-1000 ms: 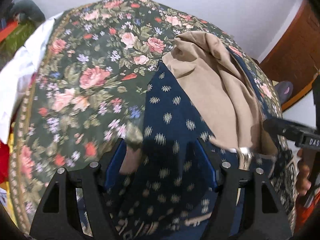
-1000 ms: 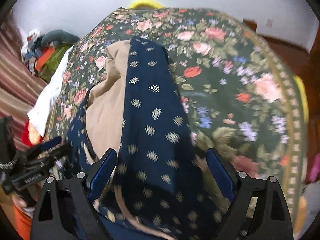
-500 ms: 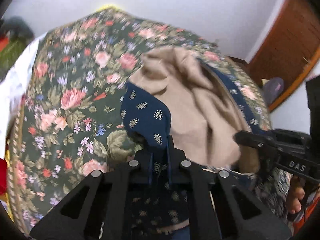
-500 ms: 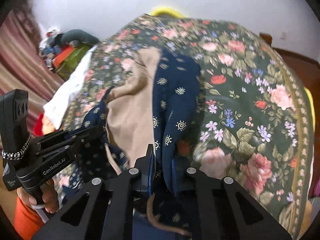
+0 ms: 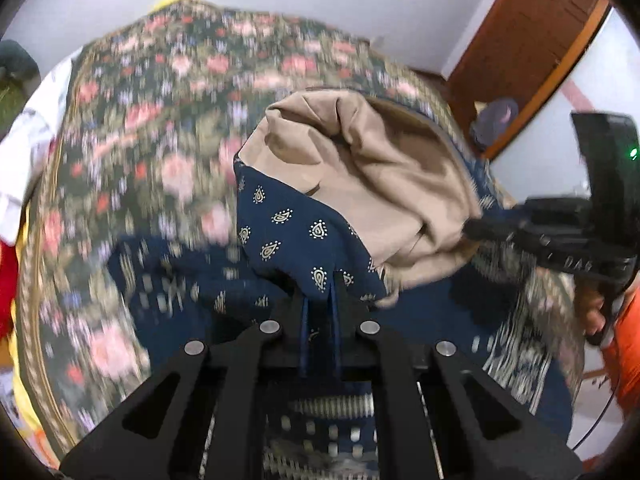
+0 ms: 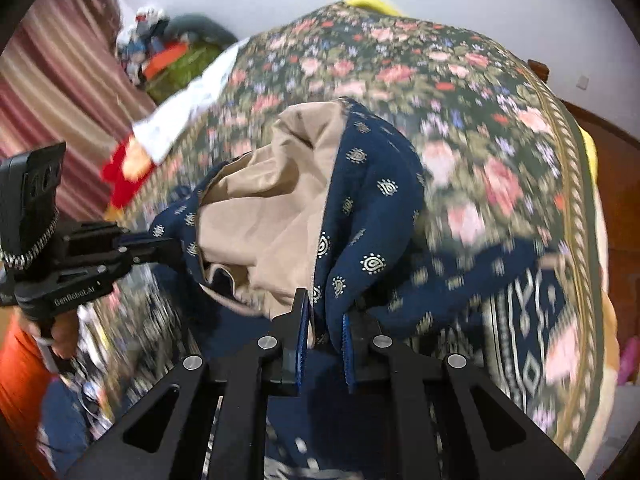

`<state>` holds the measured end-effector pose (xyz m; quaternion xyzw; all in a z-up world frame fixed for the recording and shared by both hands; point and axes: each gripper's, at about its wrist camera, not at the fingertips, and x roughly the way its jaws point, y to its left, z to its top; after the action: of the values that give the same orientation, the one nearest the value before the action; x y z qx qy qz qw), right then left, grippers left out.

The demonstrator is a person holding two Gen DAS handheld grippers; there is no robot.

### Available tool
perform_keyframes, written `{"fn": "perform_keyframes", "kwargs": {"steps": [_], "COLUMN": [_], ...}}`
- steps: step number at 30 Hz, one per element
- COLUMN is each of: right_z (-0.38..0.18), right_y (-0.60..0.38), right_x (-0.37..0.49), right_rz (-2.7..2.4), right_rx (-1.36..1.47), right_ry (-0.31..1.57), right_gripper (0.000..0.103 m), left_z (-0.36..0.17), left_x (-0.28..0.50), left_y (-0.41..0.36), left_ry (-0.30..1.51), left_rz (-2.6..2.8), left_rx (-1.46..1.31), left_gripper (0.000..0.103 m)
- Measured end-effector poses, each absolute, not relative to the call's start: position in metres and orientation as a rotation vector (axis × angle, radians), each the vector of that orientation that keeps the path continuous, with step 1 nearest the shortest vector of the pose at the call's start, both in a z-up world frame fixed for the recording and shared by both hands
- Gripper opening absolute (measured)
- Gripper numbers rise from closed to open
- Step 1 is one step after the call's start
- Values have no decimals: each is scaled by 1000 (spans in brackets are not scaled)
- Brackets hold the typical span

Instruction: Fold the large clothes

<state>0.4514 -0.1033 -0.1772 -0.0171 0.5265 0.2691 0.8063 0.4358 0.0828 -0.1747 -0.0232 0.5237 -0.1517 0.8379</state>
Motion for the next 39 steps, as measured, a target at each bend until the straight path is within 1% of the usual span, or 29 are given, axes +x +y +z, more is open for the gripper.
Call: {"fn": "perform_keyframes", "kwargs": {"steps": [4, 6, 9, 11, 12, 14, 16, 18, 22, 26, 28, 31, 35, 39], "right_z": [-191, -196, -196, -186, -179, -163, -147, -137, -136, -150, -164, -199, -243, -245], "right_y": [-106, -111, -124, -131, -135, -142, -146, -145, -120, -90, -80, -69, -78, -101], "right_x": [418, 414, 411, 406, 403, 405, 413, 427, 463, 501, 518, 543, 556, 556], "right_rz": [492, 465, 409, 402, 399, 389, 394, 403, 445, 429, 418, 357, 242, 307], "right_rx": [-213, -242, -254, -265, -264, -243, -186, -126, -91, -115, -124, -215, -372, -307], "right_ry": [1117, 1131, 1159, 1130, 1105, 1063, 1024, 1011, 1026, 1052, 1073, 1130, 1165, 1147], "right_gripper": [13, 13, 13, 13, 13, 13, 13, 13, 13, 13, 13, 13, 13, 13], "left_z": [-203, -215, -218, -210, -204, -188, -173, -159, -153, -174, -186, -213, -235, -249], "left_x": [407, 398, 388, 384, 383, 387, 394, 407, 442, 487, 500, 524, 535, 542], "left_y": [80, 79, 82, 88, 92, 100, 106, 114, 118, 121, 122, 118, 117, 116], "left_ry": [1163, 1187, 1203, 1193, 1182, 1145, 1098, 1043, 1029, 1070, 1090, 1138, 1156, 1166], "left_rz": [-278, -239, -213, -213, -214, -206, -177, -141, -114, -101, -93, -85, -97, -131], "left_rx": [4, 41, 86, 79, 66, 40, 19, -5, -47, -79, -94, -99, -108, -119], "left_gripper": [9, 9, 9, 9, 13, 25, 46, 53, 53, 53, 53, 53, 53, 53]}}
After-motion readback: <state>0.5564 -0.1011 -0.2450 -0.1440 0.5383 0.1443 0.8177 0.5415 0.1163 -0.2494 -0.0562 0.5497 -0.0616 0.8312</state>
